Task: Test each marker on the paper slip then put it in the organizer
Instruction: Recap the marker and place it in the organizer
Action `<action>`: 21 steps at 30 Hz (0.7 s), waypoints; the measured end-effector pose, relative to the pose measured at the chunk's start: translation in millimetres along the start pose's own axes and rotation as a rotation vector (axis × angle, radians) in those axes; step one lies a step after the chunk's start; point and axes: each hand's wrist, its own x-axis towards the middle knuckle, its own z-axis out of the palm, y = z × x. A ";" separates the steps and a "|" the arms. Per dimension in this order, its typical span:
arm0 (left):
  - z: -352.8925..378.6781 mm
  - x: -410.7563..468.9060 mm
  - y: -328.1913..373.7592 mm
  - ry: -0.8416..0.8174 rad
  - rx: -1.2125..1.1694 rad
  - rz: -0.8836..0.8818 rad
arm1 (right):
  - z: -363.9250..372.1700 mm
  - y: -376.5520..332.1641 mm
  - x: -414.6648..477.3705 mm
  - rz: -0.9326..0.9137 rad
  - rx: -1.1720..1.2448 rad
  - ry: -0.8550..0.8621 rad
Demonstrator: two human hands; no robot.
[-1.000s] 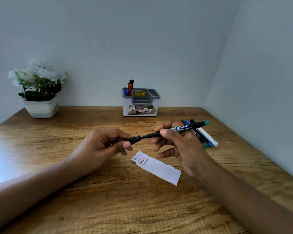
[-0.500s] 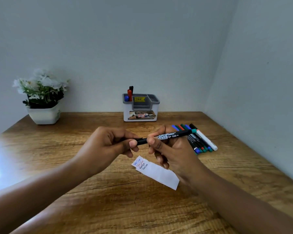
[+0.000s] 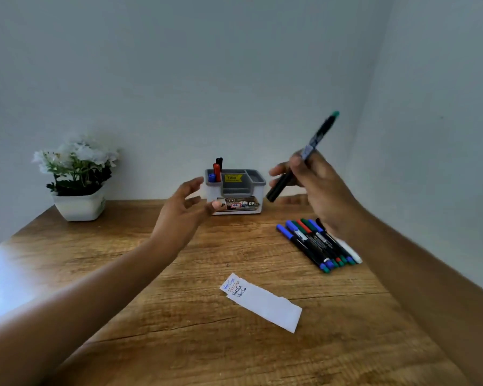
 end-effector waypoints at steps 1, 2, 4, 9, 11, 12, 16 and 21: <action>5.6 14.0 -7.6 0.027 0.026 -0.053 | -3.1 -4.0 17.5 -0.004 -0.141 -0.029; 11.8 26.7 -13.8 0.046 0.037 -0.100 | -5.3 -7.1 36.6 -0.014 -0.295 -0.051; 24.0 48.8 -23.1 0.076 0.029 -0.145 | -6.1 -9.8 77.6 -0.060 -0.643 -0.064; 44.6 84.8 -36.3 0.089 -0.043 -0.180 | 17.6 -15.3 156.6 -0.111 -1.265 -0.207; 48.0 89.7 -39.6 0.079 -0.091 -0.150 | 34.0 -16.8 175.7 -0.046 -1.332 -0.329; 48.7 90.2 -41.4 0.071 -0.082 -0.125 | 42.3 -17.0 184.0 -0.013 -1.341 -0.368; 47.4 90.6 -48.7 0.065 -0.029 -0.063 | 66.1 -17.0 205.4 0.036 -1.331 -0.429; 46.9 94.1 -52.7 0.061 -0.016 -0.051 | 91.9 -10.3 212.3 0.079 -1.250 -0.528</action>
